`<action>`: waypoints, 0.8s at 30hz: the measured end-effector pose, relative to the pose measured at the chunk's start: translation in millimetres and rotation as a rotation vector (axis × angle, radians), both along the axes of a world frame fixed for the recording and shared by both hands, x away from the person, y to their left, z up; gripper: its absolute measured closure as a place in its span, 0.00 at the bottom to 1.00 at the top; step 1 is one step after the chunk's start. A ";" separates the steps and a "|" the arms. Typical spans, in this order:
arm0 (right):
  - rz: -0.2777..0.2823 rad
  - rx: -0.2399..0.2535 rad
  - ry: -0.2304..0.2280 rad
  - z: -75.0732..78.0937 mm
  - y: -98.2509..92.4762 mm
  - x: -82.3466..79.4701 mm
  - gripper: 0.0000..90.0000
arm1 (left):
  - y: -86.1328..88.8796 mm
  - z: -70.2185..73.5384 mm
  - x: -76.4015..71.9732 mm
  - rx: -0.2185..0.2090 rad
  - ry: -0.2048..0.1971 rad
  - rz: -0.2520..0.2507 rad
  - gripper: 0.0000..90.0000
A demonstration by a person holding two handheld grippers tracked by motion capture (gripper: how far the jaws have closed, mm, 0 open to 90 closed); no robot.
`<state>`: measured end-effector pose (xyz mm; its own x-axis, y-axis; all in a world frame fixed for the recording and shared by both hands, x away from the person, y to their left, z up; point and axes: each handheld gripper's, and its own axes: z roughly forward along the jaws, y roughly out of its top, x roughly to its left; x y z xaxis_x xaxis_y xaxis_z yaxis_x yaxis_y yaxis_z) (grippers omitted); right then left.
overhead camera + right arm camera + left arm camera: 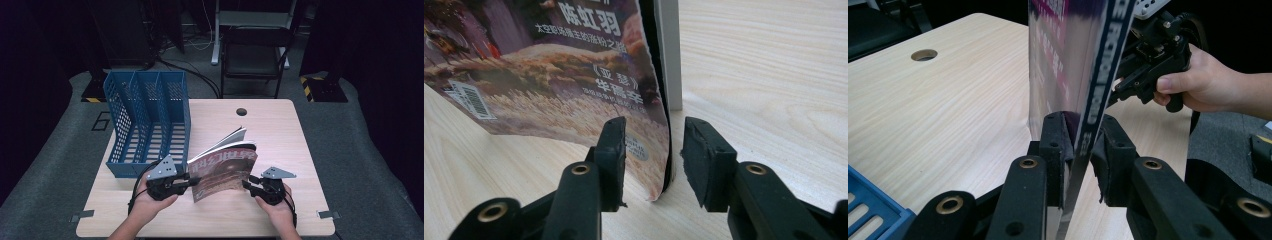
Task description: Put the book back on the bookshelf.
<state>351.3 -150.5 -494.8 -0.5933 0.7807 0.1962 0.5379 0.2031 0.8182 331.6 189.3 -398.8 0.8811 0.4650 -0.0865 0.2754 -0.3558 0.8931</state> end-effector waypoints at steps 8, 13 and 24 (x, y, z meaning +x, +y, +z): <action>0.010 0.012 -0.011 1.1 1.0 -0.7 0.68 | -5.4 11.7 5.7 -0.008 0.025 -0.004 0.75; 0.004 0.010 -0.015 1.3 0.3 -0.2 0.67 | -11.2 21.0 8.4 0.017 0.019 0.008 0.73; 0.015 0.014 -0.012 1.7 1.0 -0.8 0.67 | -18.1 38.1 12.5 0.056 0.034 0.024 0.70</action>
<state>350.5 -149.5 -493.1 -0.6069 0.7692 0.2001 0.5254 0.1994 0.8271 344.2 171.3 -360.8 0.8667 0.4907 -0.0897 0.3146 -0.3981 0.8617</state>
